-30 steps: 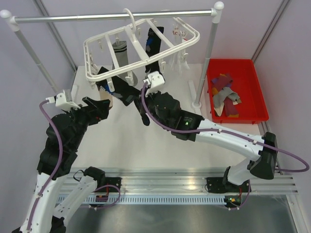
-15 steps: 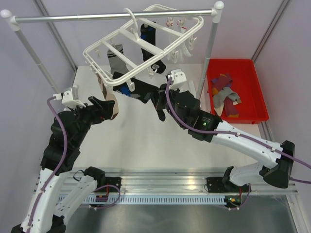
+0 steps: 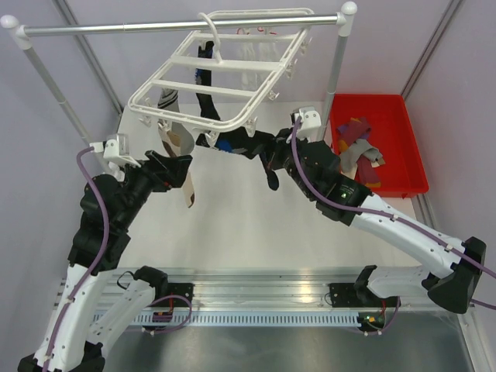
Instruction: Remove the socks clipped to the hanger
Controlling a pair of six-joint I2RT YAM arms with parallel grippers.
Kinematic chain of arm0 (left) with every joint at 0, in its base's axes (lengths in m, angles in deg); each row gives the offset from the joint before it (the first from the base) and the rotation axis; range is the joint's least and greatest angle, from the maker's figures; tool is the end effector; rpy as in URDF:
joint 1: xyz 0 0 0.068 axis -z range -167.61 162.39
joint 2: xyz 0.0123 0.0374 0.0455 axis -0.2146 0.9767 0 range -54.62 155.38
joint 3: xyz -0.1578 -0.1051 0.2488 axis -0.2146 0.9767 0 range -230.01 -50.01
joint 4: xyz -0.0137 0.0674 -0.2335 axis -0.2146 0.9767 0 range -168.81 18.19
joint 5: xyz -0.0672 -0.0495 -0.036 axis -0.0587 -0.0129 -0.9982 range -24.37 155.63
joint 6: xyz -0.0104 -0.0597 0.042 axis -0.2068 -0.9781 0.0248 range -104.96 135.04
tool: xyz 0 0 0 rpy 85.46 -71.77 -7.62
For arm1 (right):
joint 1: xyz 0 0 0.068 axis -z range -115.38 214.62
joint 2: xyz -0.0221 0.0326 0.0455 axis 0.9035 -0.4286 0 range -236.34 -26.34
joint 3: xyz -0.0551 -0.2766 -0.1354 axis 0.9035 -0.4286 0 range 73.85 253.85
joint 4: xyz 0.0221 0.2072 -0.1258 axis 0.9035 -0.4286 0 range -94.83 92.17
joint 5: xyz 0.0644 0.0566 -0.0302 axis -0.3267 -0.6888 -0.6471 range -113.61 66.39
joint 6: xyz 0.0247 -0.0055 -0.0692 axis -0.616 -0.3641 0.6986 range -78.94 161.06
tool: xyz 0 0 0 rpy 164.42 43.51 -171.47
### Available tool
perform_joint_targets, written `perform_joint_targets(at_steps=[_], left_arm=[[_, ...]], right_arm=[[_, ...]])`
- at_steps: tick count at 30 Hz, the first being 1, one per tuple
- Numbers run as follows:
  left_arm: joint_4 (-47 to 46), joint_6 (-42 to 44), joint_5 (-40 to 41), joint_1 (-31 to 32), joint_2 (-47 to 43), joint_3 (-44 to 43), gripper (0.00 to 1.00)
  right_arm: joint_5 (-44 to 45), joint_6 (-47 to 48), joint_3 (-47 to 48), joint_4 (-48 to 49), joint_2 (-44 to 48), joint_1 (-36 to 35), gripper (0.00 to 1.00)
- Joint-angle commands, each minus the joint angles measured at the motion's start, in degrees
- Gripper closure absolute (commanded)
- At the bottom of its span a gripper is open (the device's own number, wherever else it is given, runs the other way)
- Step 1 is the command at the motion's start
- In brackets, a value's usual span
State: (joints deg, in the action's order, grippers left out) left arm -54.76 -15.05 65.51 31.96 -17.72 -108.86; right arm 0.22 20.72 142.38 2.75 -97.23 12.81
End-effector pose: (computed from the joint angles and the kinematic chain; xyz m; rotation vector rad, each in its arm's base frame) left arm 0.0926 -0.0331 0.4317 -0.1494 1.6423 -0.6691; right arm 0.1915 0.2033 0.4486 -0.1191 1.6327 0.6420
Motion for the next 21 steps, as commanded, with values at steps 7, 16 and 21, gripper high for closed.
perform_joint_targets(at_steps=[7,16,21], left_arm=[[-16.3,1.1,-16.9,-0.3,1.4,0.6,0.11],[-25.3,-0.4,-27.8,-0.3,4.7,0.2,0.11],[-29.0,-0.7,-29.5,-0.3,5.9,0.8,0.11]], right_arm=[[-8.9,-4.0,-3.0,0.7,2.3,5.2,0.99],[-22.1,-4.7,-3.9,0.3,2.4,8.3,0.99],[-26.9,-5.6,-3.9,-0.3,2.3,8.3,0.99]])
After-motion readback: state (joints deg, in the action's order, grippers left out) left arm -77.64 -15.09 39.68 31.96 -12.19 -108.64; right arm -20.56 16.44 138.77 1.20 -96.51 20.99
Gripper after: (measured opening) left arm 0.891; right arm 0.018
